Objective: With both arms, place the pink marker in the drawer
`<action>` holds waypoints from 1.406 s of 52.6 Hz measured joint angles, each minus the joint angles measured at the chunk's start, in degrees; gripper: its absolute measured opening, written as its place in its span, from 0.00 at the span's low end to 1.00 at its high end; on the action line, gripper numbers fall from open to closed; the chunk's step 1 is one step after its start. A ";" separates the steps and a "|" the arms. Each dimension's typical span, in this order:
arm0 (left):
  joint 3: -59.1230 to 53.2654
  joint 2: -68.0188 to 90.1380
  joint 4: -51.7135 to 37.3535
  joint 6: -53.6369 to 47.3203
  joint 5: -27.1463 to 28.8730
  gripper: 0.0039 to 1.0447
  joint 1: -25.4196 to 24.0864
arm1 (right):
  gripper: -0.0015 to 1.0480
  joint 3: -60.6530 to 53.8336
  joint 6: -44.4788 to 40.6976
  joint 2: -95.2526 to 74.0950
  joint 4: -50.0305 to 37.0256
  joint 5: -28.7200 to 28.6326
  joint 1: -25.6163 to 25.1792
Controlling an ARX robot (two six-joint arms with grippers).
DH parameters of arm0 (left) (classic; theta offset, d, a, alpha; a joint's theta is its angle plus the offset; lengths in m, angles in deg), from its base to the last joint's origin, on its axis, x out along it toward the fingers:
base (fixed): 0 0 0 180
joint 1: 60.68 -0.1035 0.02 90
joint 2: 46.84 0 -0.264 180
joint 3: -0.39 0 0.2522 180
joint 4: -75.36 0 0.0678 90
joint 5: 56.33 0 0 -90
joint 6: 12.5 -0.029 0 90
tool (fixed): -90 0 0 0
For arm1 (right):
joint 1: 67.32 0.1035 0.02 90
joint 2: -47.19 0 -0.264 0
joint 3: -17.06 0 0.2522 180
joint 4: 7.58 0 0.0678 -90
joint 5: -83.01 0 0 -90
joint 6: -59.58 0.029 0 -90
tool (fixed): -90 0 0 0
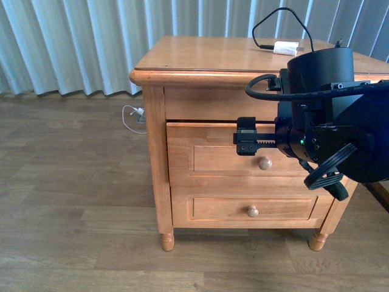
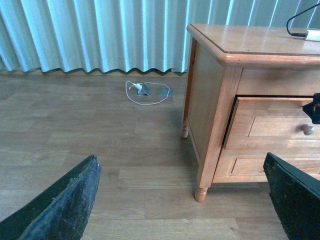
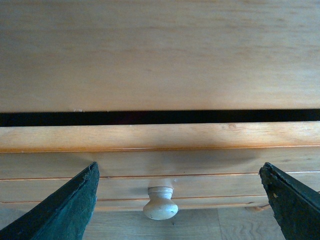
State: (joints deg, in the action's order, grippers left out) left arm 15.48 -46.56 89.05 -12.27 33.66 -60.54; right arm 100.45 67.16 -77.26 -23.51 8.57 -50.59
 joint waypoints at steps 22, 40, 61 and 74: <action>0.00 0.00 0.00 0.00 0.00 0.95 0.00 | 0.92 2.36 -2.38 -2.05 -1.33 -0.24 -1.01; 0.00 0.00 0.00 0.00 0.00 0.95 0.00 | 0.92 -6.80 -1.11 6.45 2.36 -0.72 -2.45; 0.00 0.00 0.00 0.00 0.00 0.95 0.00 | 0.92 -30.23 5.14 49.22 22.40 -6.29 0.70; 0.00 0.00 0.00 0.00 0.00 0.95 0.00 | 0.92 -37.68 9.53 76.98 36.54 -4.04 5.70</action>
State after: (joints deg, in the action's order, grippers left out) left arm 15.48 -46.56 89.05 -12.27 33.66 -60.54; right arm 62.77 76.69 -0.28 13.04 4.52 -44.89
